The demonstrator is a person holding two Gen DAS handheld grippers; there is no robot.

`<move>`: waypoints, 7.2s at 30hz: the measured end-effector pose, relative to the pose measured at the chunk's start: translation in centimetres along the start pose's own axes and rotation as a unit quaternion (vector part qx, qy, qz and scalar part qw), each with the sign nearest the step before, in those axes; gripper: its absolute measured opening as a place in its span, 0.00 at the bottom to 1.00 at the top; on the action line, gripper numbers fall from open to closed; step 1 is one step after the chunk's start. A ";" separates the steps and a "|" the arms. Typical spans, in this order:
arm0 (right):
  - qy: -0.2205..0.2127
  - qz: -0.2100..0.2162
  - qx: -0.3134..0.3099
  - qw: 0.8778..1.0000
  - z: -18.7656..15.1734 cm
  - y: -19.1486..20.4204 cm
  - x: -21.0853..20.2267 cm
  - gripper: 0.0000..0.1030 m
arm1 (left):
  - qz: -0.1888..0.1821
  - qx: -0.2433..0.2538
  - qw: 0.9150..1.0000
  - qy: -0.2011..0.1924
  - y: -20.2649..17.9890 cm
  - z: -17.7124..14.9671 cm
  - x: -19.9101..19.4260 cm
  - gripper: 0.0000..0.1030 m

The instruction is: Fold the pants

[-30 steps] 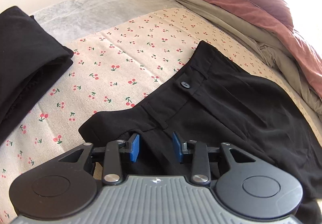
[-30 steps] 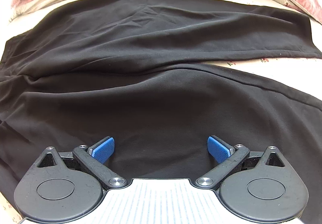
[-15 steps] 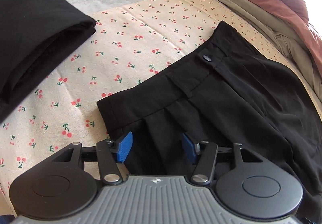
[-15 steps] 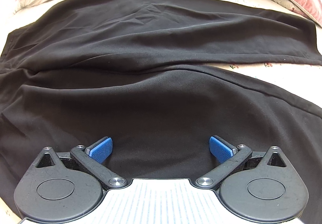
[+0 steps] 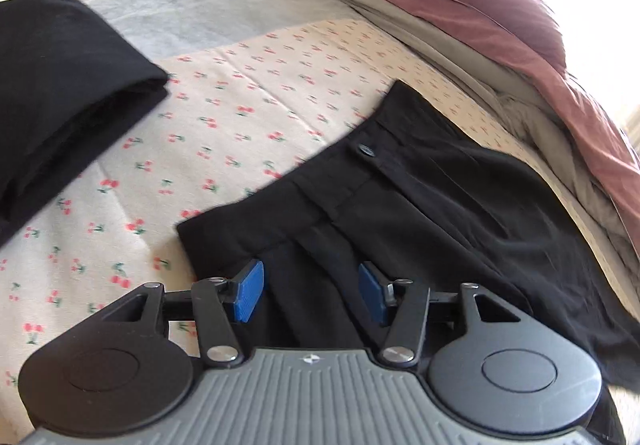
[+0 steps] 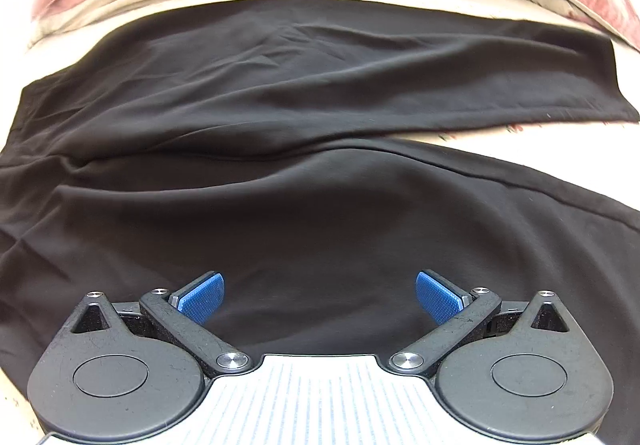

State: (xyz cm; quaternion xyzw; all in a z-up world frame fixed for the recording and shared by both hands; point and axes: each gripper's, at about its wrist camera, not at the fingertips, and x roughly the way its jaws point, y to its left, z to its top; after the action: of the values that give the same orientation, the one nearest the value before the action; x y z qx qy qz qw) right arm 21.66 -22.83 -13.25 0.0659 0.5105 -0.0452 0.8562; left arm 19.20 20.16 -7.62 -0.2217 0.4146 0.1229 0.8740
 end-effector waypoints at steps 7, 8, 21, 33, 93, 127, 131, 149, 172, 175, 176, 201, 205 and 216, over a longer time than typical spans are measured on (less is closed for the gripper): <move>0.017 -0.009 -0.030 0.999 -0.2 1.1 1.8 1.00 | 0.020 0.099 0.994 0.043 -4.2 -3.1 4.0 0.56; 0.016 -0.010 -0.032 0.999 -0.1 0.8 1.8 1.00 | 0.028 0.100 0.994 0.041 -4.1 -3.0 4.0 0.55; 0.002 -0.073 0.098 0.993 1.7 -8.9 2.5 1.00 | 0.029 0.083 0.996 0.015 -4.3 -1.6 3.2 0.56; -0.032 -0.158 0.248 0.955 -1.6 -25.3 0.2 1.00 | 0.081 0.091 0.992 0.026 -4.7 -0.6 6.3 0.64; -0.044 -0.088 0.221 0.970 2.0 -21.3 -0.8 1.00 | -0.041 0.451 0.891 -0.032 -27.7 9.3 23.6 0.23; -0.124 0.037 0.343 0.930 12.1 -24.7 1.4 0.86 | -0.219 0.632 0.740 -0.079 -15.5 -10.0 4.0 0.06; -0.094 -0.018 0.326 0.940 17.8 -25.0 5.9 0.79 | -0.218 0.622 0.748 -0.068 -14.6 -9.6 3.8 0.06; -0.185 -0.021 0.425 0.886 5.1 -28.5 -7.7 0.03 | -0.192 0.575 0.789 -0.098 -12.8 -8.7 -0.6 0.06; -0.112 -0.020 0.558 0.822 -11.4 -29.1 -7.6 0.08 | -0.077 0.287 0.954 -0.047 -13.7 -2.3 1.1 0.89; -0.108 -0.027 0.555 0.825 -11.5 -29.3 -7.7 0.11 | 0.029 0.292 0.955 -0.042 -16.2 -2.8 5.4 0.89; -0.106 -0.031 0.552 0.827 -11.5 -29.2 -7.6 0.11 | 0.053 0.289 0.955 -0.052 -16.3 -2.8 6.2 0.88; -0.149 -0.024 0.547 0.823 -14.4 -29.0 -10.8 0.03 | -0.028 -0.014 1.000 0.000 -0.2 0.4 6.3 0.15; -0.166 -0.094 0.448 0.873 -11.8 -27.4 -11.3 0.14 | -0.036 -0.029 0.999 0.005 0.5 0.3 6.1 0.15; -0.046 -0.208 0.187 0.959 -5.8 -21.8 -3.0 0.76 | -0.031 -0.014 0.999 0.000 0.7 0.3 5.7 0.15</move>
State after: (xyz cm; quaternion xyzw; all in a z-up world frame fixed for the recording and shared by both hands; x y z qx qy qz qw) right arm 12.03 -43.44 -14.75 0.1151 0.4553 -0.3194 0.8231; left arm 22.65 21.10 -12.12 -0.2469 0.4053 0.1015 0.8743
